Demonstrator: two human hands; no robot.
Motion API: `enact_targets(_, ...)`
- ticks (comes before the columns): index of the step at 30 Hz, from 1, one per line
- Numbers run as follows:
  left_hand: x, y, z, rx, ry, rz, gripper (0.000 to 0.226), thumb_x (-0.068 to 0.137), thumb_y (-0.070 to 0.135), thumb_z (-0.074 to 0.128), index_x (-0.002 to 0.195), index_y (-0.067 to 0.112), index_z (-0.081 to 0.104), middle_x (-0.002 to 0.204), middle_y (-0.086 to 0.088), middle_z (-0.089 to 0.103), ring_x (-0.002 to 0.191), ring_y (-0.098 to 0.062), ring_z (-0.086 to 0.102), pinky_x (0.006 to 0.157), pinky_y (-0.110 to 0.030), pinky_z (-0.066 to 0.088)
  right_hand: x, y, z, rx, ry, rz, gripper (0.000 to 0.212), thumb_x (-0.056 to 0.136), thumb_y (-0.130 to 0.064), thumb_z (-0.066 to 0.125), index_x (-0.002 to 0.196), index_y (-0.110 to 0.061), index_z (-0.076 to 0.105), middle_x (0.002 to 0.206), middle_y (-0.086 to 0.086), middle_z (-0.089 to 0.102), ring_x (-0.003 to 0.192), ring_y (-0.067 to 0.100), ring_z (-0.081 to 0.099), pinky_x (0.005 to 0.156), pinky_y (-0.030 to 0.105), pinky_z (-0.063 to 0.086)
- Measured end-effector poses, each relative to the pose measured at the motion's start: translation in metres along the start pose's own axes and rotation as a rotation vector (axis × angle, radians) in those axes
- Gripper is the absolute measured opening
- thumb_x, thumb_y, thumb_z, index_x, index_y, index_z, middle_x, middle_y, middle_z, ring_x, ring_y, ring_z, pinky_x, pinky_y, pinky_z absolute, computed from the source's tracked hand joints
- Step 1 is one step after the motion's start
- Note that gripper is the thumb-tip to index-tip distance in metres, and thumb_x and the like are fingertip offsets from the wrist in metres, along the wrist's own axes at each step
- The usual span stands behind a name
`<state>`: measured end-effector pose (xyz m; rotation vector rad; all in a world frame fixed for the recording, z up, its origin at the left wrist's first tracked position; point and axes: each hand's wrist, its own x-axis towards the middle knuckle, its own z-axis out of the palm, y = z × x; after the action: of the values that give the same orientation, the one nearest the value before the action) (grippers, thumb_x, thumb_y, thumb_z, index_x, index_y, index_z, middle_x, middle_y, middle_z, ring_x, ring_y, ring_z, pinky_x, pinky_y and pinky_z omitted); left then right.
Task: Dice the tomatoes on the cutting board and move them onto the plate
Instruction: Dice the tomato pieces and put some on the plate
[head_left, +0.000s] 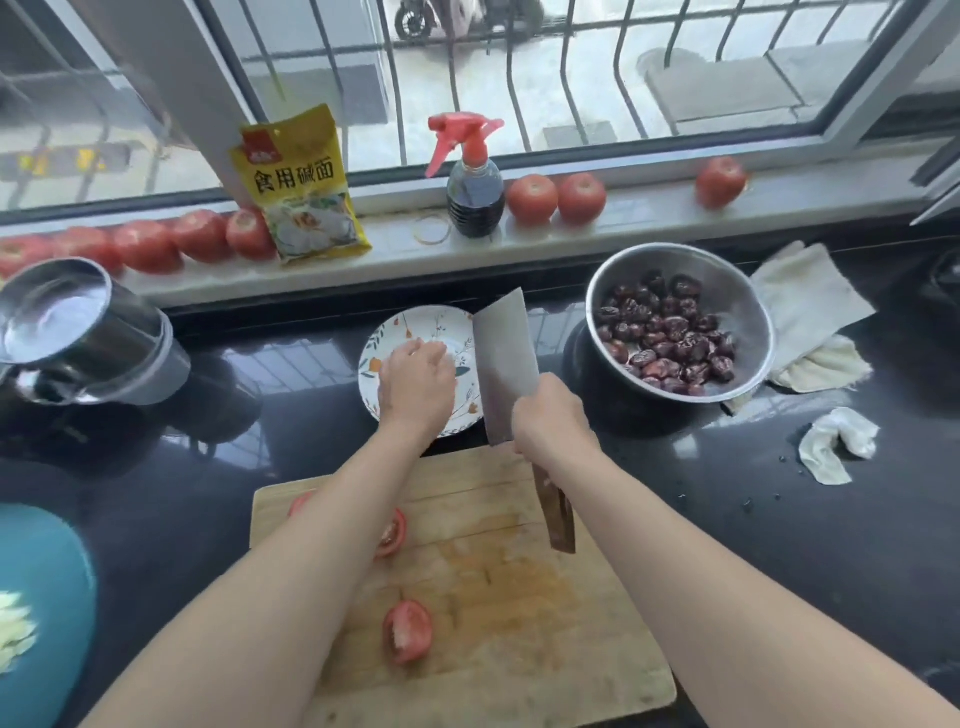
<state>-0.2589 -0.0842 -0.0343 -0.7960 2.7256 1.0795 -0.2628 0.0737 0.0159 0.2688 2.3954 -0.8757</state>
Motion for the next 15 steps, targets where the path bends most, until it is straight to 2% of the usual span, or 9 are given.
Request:
enact_targets(2,-0.034,-0.005,-0.012,0.028,-0.090,-0.081,0.036,0.100,0.041,0.041,0.125,0.034,0.065,0.146,-0.012,0.050,0.139,-0.037,0.037,0.116,-0.048,0.032,-0.012,0.006,-0.003,-0.028,-0.031,-0.008,0.023,0.096,-0.017,0.041,0.117,-0.015,0.050,0.113,0.008,0.061,0.089,0.028,0.057,0.052,0.028,0.034)
enact_targets(3,-0.054,-0.009,-0.019,0.004,-0.100,-0.100,0.039,0.103,0.037,0.047,0.140,0.034,0.059,0.155,-0.011,0.043,0.144,-0.034,0.034,0.118,-0.045,0.029,-0.019,0.011,-0.004,-0.005,-0.038,-0.022,0.022,0.096,-0.016,0.044,0.116,-0.013,0.051,0.110,0.009,0.063,0.087,0.027,0.058,0.049,0.027,0.034)
enact_targets(4,-0.076,-0.013,-0.027,-0.042,-0.091,-0.099,0.042,0.104,0.031,0.051,0.146,0.029,0.056,0.154,-0.009,0.045,0.141,-0.029,0.040,0.116,-0.042,0.032,-0.029,0.017,-0.004,0.063,-0.046,-0.048,0.021,0.095,-0.013,0.047,0.115,-0.011,0.053,0.106,0.010,0.065,0.082,0.025,0.059,0.046,0.026,0.037)
enact_targets(6,-0.122,-0.022,-0.041,-0.162,-0.067,-0.100,0.038,0.104,0.023,0.055,0.141,0.022,0.062,0.139,-0.005,0.061,0.118,-0.017,0.057,0.100,-0.031,0.042,-0.048,0.036,-0.001,0.248,-0.078,-0.096,0.022,0.095,-0.009,0.045,0.116,-0.010,0.054,0.101,0.010,0.064,0.066,0.021,0.059,0.041,0.018,0.041)
enact_targets(8,-0.166,-0.039,-0.049,-0.197,-0.103,-0.135,0.029,0.103,0.020,0.059,0.131,0.019,0.068,0.126,0.002,0.069,0.100,-0.009,0.066,0.082,-0.019,0.046,-0.066,0.063,0.004,0.305,-0.111,-0.113,0.024,0.096,-0.011,0.043,0.116,-0.015,0.055,0.104,0.007,0.065,0.056,0.019,0.060,0.043,0.024,0.045)
enact_targets(10,-0.205,-0.062,-0.049,-0.151,-0.232,-0.211,0.034,0.101,0.024,0.063,0.136,0.024,0.063,0.131,0.008,0.063,0.092,0.004,0.067,0.072,-0.010,0.045,-0.082,0.094,0.009,0.252,-0.133,-0.111,0.022,0.096,-0.014,0.044,0.112,-0.021,0.056,0.100,0.004,0.067,0.052,0.017,0.062,0.048,0.030,0.048)
enact_targets(11,-0.221,-0.074,-0.045,-0.099,-0.321,-0.244,0.047,0.099,0.027,0.067,0.145,0.028,0.055,0.139,0.008,0.057,0.102,0.003,0.065,0.079,-0.012,0.048,-0.090,0.107,0.011,0.220,-0.134,-0.114,0.020,0.096,-0.015,0.044,0.110,-0.023,0.056,0.095,0.004,0.067,0.051,0.017,0.062,0.050,0.033,0.048)
enact_targets(13,-0.241,-0.097,-0.030,0.043,-0.455,-0.261,0.083,0.092,0.030,0.075,0.161,0.034,0.029,0.156,0.000,0.038,0.136,-0.016,0.051,0.108,-0.027,0.044,-0.105,0.131,0.012,0.167,-0.124,-0.133,0.020,0.097,-0.016,0.044,0.110,-0.024,0.056,0.084,0.008,0.068,0.052,0.017,0.061,0.050,0.035,0.049)
enact_targets(15,-0.247,-0.108,-0.011,0.161,-0.483,-0.263,0.102,0.089,0.025,0.078,0.165,0.035,0.010,0.159,-0.007,0.024,0.144,-0.027,0.042,0.117,-0.035,0.038,-0.116,0.148,0.010,0.126,-0.112,-0.137,0.022,0.096,-0.017,0.044,0.111,-0.027,0.056,0.075,0.011,0.068,0.053,0.019,0.062,0.050,0.037,0.050)
